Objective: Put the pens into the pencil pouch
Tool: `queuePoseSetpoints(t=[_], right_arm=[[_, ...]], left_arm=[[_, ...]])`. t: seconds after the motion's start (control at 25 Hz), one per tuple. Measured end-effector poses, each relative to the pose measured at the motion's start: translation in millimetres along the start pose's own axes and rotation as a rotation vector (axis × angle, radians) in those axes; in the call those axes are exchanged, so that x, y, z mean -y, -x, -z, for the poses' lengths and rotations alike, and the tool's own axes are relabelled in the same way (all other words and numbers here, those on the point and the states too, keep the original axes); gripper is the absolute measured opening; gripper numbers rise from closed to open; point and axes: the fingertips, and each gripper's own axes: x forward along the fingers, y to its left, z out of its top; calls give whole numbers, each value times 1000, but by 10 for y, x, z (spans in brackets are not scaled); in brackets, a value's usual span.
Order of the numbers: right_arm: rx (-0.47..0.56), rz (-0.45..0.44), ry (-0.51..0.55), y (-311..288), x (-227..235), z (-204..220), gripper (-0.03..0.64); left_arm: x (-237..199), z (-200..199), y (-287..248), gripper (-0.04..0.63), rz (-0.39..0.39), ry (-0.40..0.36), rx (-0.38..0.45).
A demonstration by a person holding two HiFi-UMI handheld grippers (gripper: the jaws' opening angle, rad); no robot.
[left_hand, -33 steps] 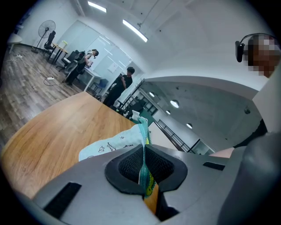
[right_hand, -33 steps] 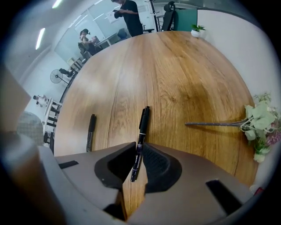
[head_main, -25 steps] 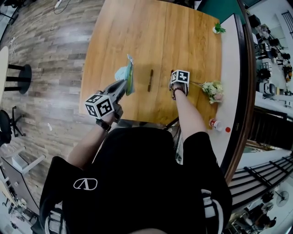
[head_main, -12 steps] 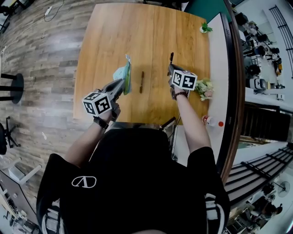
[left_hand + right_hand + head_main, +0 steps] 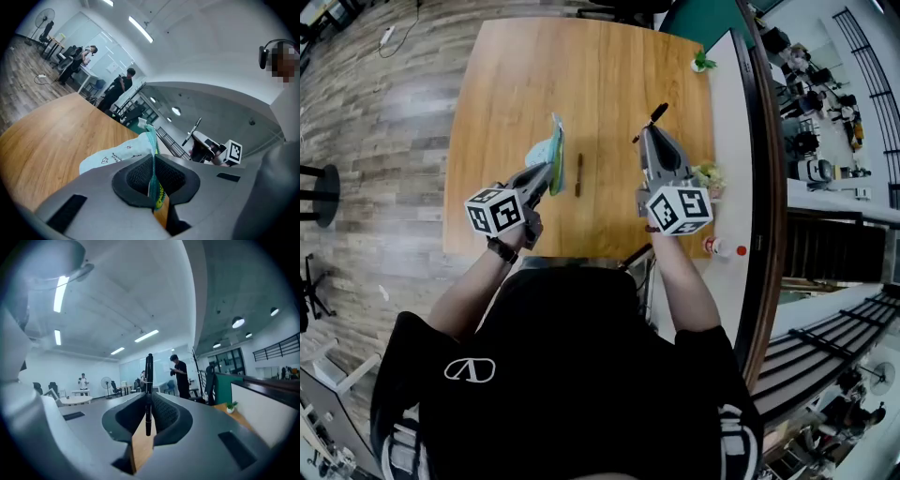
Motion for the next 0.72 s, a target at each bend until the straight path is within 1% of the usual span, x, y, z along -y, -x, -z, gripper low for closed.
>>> queuePoseSetpoints(t=[0.08,0.16,0.28,0.4,0.52,0.72], right_arm=[[58,-3,71,113,-141,-83,37],[75,4,102,174,-203,-56,37],[80,14,64,213,-206,0,37],[106,-6,37,200,-307,-39,37],[132,-48,35,126,-543,-92,37],[156,-132,-17,-59,-975,-102,37]], left_arm=[[11,-6,4,17,5,4,1],[21,-20,3,16,10,5,3],[49,-33,-4,15,13,3,5],[82,-28,-30,16,17,2,3],[118,-30,-67,16,24,5,0],[183,-52,-133,16,38,3,-1]])
